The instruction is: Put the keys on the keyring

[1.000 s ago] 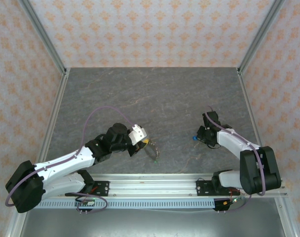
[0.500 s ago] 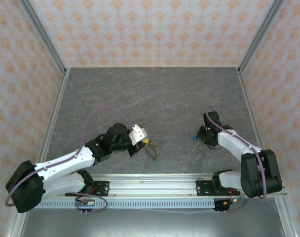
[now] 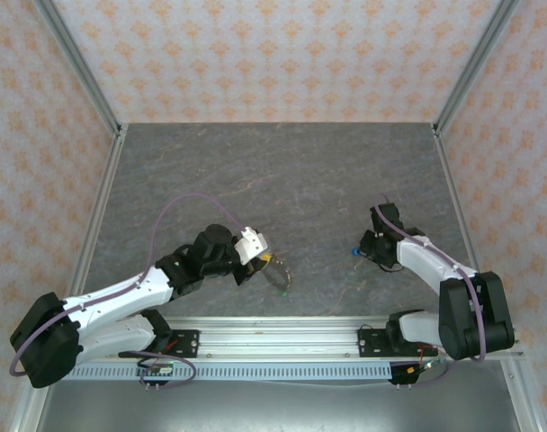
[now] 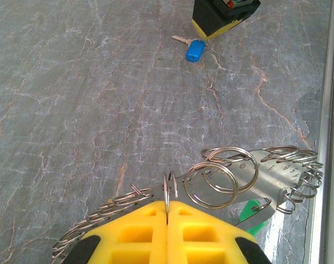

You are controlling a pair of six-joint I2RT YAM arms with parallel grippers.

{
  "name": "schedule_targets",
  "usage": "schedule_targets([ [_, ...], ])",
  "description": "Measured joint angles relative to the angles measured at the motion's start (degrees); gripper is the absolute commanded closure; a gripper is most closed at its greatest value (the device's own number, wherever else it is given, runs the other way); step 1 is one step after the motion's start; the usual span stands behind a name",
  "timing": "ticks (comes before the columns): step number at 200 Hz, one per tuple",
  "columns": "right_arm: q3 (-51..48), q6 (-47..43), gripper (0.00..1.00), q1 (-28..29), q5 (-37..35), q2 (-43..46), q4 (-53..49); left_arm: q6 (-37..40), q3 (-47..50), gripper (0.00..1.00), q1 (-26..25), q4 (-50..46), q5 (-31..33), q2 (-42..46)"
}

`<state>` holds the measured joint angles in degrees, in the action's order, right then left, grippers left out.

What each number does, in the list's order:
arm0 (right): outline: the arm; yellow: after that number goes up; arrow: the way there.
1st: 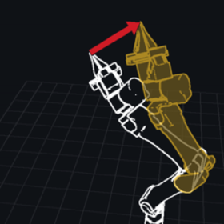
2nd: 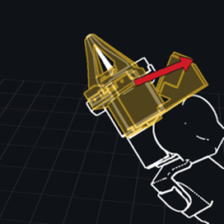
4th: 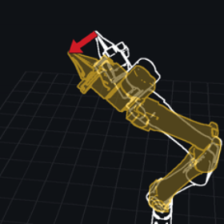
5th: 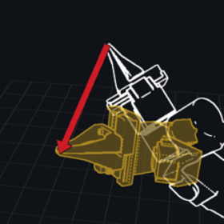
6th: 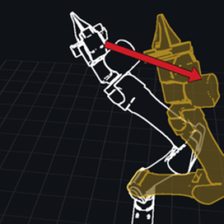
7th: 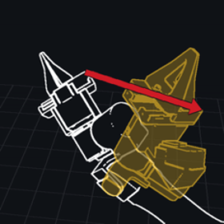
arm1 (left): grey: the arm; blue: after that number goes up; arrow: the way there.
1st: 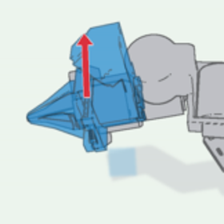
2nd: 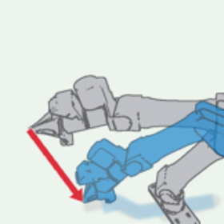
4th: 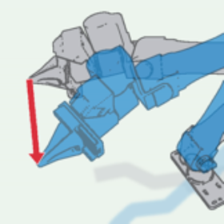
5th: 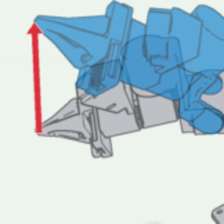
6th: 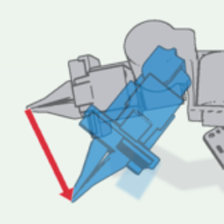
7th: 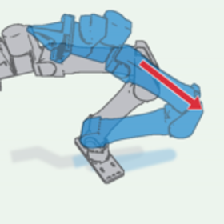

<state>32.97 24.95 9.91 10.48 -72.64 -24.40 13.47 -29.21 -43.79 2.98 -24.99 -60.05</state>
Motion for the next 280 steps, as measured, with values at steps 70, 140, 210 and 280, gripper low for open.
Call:
schedule_targets([
  [70, 0.0, -0.3, 0.91, 0.0, 0.1, 0.0, 0.0, 0.0, 0.0, 1.0, 0.0, 0.0, 0.0, 0.0],
  [140, 0.0, -0.6, 0.98, 0.0, 0.3, 0.2, 0.0, 0.0, 0.0, 1.0, 0.0, -0.2, 0.0, 0.0],
  [210, -2.6, -2.2, 1.0, 0.0, 7.3, 13.4, 2.3, 0.0, 0.0, 1.0, 0.0, -0.2, 0.0, 0.0],
  [280, -6.5, -2.3, 1.0, 2.7, 17.3, 25.5, 10.4, 0.0, 0.0, 1.0, 0.0, -0.2, 0.0, 0.0],
])
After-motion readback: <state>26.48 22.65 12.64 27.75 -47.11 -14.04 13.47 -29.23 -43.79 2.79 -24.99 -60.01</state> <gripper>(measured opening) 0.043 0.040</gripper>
